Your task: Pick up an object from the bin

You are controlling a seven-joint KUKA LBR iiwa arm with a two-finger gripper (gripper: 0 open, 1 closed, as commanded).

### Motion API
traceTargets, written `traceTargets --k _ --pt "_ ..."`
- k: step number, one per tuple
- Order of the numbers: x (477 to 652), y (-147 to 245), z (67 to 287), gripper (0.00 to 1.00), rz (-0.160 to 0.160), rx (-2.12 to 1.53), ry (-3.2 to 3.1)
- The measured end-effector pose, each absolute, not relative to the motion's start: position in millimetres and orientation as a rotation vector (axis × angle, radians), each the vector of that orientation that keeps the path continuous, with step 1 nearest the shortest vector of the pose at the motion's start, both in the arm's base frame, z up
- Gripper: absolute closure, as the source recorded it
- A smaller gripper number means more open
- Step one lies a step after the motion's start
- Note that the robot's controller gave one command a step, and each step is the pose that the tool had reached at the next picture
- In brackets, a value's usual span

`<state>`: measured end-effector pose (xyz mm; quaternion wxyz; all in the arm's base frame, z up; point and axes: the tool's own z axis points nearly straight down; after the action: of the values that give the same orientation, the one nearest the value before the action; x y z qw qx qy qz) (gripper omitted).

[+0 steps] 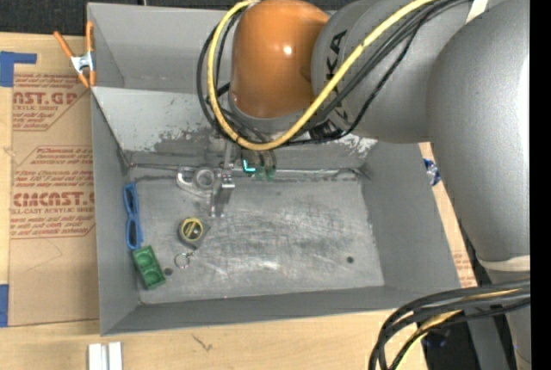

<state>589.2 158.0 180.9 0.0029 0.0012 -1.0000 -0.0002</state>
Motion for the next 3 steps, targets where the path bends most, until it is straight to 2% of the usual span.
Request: traceTargets --k 1,2,3 --pt "584.4 208.6 74.7 0.00 -0.009 0.049 -3.139" --pt "568.2 151.4 77.4 0.00 -0.001 0.468 -3.111" --pt "568.9 154.3 79.8 1.00 -0.007 0.470 -3.112"
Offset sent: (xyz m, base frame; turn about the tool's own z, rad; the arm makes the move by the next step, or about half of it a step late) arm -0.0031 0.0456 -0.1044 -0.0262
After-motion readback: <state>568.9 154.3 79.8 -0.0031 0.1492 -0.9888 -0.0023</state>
